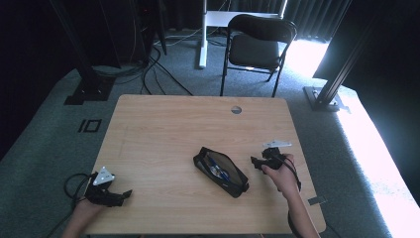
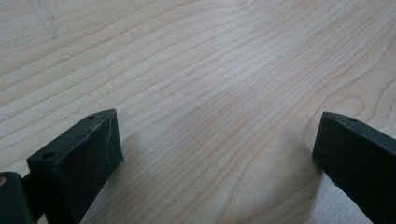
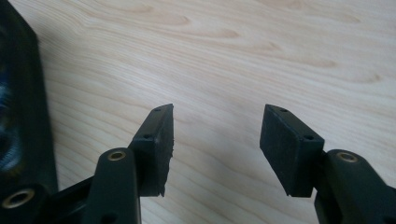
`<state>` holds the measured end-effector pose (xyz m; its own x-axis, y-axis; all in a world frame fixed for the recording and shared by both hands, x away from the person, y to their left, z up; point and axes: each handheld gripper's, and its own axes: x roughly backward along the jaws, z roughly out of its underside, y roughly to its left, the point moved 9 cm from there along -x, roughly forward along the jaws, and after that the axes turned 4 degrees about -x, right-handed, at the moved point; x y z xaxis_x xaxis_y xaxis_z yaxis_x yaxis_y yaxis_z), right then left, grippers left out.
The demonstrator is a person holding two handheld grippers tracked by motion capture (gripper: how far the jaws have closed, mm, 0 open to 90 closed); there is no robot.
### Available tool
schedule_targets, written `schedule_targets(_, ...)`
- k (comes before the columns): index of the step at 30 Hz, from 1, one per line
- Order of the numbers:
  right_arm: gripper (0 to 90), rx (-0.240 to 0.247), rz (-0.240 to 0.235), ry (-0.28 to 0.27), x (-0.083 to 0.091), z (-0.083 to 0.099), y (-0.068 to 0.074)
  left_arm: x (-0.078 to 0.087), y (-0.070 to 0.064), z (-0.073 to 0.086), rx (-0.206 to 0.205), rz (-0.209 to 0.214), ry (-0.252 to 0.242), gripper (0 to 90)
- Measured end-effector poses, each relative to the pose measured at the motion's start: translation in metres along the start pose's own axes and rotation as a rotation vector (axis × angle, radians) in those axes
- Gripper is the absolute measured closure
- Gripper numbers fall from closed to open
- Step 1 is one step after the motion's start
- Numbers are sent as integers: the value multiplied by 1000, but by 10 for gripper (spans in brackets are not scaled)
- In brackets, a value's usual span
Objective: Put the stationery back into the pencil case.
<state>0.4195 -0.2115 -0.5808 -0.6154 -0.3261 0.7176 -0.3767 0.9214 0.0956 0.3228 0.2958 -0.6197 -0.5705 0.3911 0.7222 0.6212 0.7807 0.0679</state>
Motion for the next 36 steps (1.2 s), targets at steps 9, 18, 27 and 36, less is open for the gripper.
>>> schedule_targets(9,364,-61,53,-30,4,18,-19,0,0,0,0,0,0,15)
schedule_targets(18,266,-96,99,-49,13,36,-34,0,0,0,-1,0,0,16)
schedule_targets(27,178,-140,141,-41,17,57,-44,0,0,0,-1,0,0,16)
schedule_targets(36,168,-138,178,-38,22,72,-50,0,0,0,0,-1,-1,15)
